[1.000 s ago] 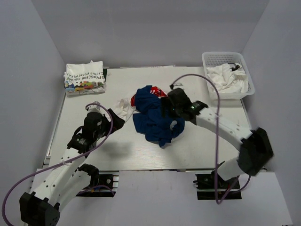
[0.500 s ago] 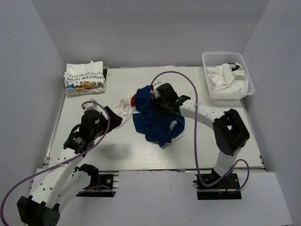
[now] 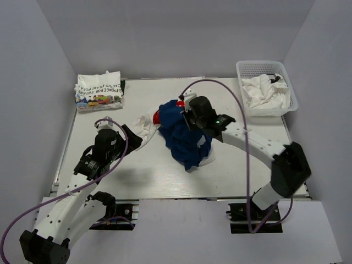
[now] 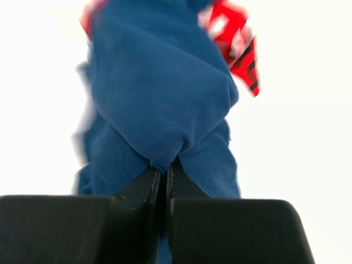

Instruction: Fold and stack the t-shirts

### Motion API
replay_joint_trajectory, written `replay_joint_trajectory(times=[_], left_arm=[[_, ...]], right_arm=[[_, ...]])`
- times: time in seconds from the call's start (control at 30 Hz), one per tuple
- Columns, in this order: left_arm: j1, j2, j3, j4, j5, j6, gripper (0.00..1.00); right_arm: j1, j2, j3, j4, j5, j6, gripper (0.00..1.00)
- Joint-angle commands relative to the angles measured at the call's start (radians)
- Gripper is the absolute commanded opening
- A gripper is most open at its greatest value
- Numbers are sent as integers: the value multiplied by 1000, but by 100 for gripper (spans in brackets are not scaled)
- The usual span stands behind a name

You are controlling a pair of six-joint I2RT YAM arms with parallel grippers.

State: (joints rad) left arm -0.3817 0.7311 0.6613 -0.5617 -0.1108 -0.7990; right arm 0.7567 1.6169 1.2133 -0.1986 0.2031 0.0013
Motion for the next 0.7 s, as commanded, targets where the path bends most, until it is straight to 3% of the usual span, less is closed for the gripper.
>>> replay_joint_trajectory(times=[0.0,0.13,0.27,0.4,0.47,0.67], left_arm=[[-3,-13,1,12,-17,-3,100],[-3,8,1,22,-7,6,100],[-3,19,34,9,-17,18,100],[-3,19,34,20,-17,18,100],[-3,28,24,20,-17,18,100],[-3,62,24,20,-50,18,100]], right_arm=[[6,-232,-18,120,47,43,0],[0,-363,-77,261,21,60,0],[-11,-370,-11,268,209,32,0],[-59,-296,168,246,335,8,0],[-120,-258,219,248,344,-27,0],[-302,-122,583,228,329,-84,0]])
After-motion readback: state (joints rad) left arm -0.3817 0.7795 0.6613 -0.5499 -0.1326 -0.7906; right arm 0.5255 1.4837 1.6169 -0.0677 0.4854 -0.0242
